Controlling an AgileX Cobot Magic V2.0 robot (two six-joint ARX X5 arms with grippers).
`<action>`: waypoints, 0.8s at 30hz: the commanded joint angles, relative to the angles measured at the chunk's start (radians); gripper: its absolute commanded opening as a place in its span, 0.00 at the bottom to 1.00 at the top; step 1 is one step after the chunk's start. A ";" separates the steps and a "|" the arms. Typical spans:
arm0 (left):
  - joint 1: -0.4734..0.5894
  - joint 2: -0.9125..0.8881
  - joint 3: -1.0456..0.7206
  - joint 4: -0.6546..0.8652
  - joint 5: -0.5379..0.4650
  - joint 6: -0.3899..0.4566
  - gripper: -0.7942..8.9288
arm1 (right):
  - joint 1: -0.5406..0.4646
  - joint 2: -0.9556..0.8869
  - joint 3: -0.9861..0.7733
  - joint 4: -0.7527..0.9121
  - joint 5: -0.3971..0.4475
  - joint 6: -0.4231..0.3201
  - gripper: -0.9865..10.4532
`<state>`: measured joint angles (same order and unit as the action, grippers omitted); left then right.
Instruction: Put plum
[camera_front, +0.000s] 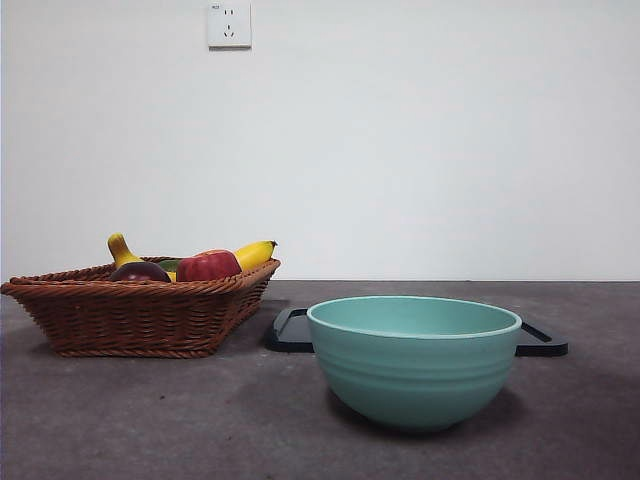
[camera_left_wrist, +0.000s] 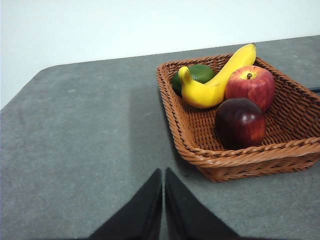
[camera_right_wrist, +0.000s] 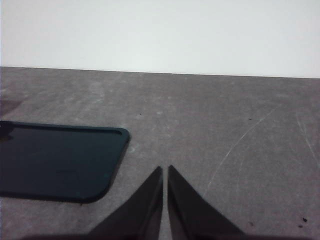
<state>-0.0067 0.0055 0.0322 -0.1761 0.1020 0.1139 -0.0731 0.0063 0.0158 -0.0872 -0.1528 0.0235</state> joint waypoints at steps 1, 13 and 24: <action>0.002 -0.002 -0.020 -0.010 -0.002 -0.002 0.09 | -0.002 -0.003 -0.005 -0.014 0.005 0.015 0.09; 0.002 -0.002 -0.020 -0.010 -0.002 -0.002 0.09 | -0.002 -0.003 -0.005 -0.074 -0.001 0.018 0.09; 0.002 -0.002 -0.020 -0.010 -0.002 -0.002 0.09 | -0.002 -0.003 -0.005 -0.071 0.000 0.018 0.09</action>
<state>-0.0067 0.0055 0.0322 -0.1761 0.1020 0.1139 -0.0731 0.0067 0.0166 -0.1608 -0.1532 0.0307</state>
